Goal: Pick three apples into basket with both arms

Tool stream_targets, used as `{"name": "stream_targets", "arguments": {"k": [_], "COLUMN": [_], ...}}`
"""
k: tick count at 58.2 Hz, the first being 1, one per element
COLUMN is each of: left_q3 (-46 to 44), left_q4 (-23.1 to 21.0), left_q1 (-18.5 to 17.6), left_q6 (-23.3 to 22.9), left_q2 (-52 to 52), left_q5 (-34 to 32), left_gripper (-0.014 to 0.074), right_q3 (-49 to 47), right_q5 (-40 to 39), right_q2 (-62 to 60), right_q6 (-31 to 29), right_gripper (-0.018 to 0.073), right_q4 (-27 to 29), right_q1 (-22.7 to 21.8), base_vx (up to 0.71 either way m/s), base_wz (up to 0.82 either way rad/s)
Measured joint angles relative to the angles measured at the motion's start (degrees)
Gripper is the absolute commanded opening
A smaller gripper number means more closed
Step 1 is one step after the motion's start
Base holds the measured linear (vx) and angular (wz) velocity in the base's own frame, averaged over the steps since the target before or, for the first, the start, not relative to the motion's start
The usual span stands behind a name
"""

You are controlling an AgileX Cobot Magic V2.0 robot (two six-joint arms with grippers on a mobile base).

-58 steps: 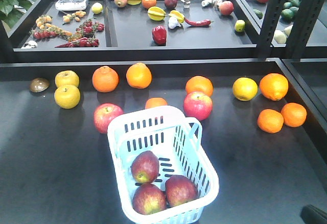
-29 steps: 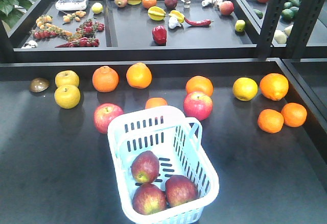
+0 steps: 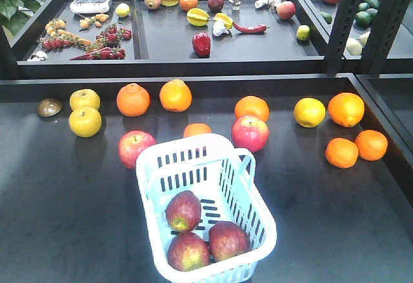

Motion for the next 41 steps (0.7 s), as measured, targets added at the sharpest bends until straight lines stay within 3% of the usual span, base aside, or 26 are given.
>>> {"name": "stream_targets", "arguments": {"k": [41], "left_q3": [0.0], "left_q4": [0.0], "left_q1": [0.0], "left_q6": [0.0], "left_q2": [0.0], "left_q5": [0.0], "left_gripper": [-0.0006], "right_q3": [0.0], "right_q5": [-0.2], "right_q2": [0.0], "right_q6": [0.0], "right_gripper": [-0.0005], "right_q4": [-0.2], "right_q1": [0.0], "base_vx": [0.0], "base_wz": [0.0]}}
